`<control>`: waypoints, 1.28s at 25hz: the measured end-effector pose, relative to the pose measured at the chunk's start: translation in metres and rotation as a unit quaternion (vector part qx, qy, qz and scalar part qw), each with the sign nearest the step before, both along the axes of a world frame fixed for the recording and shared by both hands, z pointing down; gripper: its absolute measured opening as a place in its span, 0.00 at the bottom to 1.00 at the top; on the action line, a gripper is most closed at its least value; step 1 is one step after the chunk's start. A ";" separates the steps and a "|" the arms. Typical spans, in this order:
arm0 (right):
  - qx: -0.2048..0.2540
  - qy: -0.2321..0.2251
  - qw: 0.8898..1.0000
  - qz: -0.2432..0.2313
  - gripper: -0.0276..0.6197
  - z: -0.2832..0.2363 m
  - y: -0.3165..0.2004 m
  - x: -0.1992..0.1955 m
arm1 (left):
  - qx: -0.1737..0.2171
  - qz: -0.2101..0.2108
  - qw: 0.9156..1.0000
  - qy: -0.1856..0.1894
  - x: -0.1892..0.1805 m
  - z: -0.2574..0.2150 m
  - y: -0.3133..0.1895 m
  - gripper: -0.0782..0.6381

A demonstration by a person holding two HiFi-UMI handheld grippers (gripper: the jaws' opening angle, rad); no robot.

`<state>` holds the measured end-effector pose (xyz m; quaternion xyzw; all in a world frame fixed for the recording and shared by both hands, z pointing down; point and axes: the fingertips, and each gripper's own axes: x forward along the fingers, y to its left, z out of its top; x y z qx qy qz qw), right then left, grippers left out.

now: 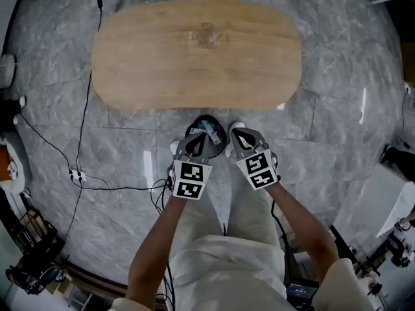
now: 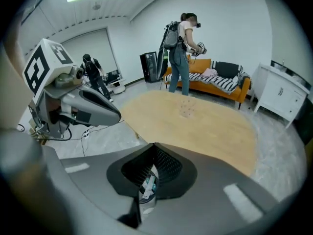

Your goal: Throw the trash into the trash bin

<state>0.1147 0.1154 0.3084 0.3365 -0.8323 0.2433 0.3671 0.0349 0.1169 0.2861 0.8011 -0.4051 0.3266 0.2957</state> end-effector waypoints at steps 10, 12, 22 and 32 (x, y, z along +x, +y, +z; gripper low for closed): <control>0.087 -0.047 0.994 0.048 0.08 -0.154 -0.044 -0.001 | 0.052 -0.049 0.996 0.062 0.018 -0.154 -0.020 0.11; 0.105 -0.060 0.991 0.065 0.08 -0.183 -0.055 0.001 | 0.063 -0.062 0.993 0.076 0.018 -0.182 -0.027 0.11; 0.202 -0.111 0.970 0.073 0.08 -0.327 -0.070 -0.012 | 0.114 -0.086 0.982 0.124 0.010 -0.295 -0.030 0.11; 0.242 -0.173 0.954 0.042 0.08 -0.407 -0.034 -0.046 | 0.200 -0.103 0.965 0.138 -0.003 -0.371 -0.018 0.11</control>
